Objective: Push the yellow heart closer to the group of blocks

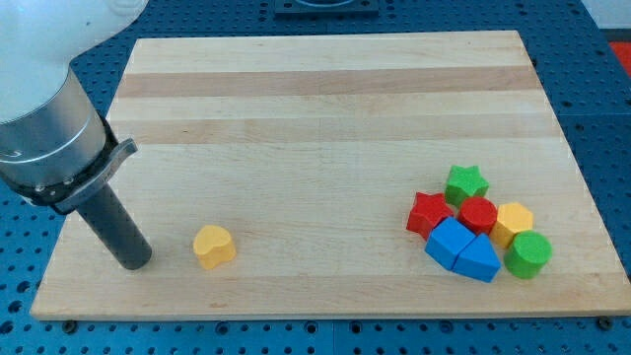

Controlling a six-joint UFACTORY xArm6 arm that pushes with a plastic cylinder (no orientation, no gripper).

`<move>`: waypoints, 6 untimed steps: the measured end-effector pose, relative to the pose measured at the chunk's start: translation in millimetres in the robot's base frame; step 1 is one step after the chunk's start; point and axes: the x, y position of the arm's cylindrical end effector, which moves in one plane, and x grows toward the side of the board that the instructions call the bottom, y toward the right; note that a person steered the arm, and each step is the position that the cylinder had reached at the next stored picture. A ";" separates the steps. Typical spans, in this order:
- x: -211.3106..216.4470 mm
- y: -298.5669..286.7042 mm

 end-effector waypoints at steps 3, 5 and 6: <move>-9.8 92.3; -18.5 200.1; -18.5 219.2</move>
